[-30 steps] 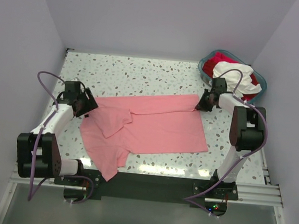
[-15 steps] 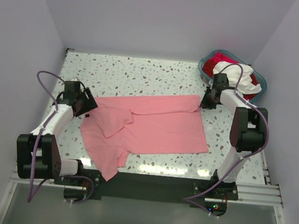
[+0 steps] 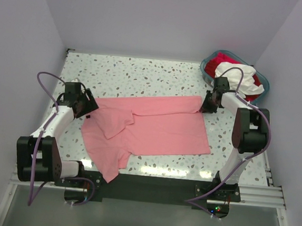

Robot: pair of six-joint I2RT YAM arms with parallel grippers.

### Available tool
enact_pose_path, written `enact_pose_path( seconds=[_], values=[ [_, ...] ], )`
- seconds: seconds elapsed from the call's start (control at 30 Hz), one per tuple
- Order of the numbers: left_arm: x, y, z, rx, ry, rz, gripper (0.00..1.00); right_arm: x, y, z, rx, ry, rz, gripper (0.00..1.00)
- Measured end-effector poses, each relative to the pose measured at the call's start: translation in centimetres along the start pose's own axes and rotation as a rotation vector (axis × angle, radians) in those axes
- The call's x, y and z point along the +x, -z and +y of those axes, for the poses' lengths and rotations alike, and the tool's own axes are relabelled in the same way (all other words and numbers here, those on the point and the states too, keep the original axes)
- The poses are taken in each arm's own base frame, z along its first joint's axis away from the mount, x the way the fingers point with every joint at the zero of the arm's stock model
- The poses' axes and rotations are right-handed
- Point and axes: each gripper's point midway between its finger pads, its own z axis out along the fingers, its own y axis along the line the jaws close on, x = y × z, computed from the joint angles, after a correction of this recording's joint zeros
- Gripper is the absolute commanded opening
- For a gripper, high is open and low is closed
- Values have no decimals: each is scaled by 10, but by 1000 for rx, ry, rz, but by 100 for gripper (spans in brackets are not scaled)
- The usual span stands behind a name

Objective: Fold and stack the t-shirts
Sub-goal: Fold the tshirt

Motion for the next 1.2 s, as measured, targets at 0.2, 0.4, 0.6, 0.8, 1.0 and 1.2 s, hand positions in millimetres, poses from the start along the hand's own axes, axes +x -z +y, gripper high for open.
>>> enact_pose_path(
  seconds=[0.2,0.4,0.6,0.8,1.0,1.2],
  values=[
    [7,-1,4,-7,-1,14,71,-3,-1,6,-31,-1,-10,21],
    [11,-1,6,-12,-1,21,71,-6,-1,10,-53,1,-22,19],
    [11,-2,6,-12,-1,22,71,-6,-3,11,-58,2,-21,19],
    [12,-2,6,-12,-1,23,71,0,-12,10,-63,4,1,13],
    [12,-2,6,-12,-1,23,71,1,-13,9,-63,17,6,0],
    [11,-2,6,-10,-1,21,71,0,-12,5,-38,39,6,0]
  ],
)
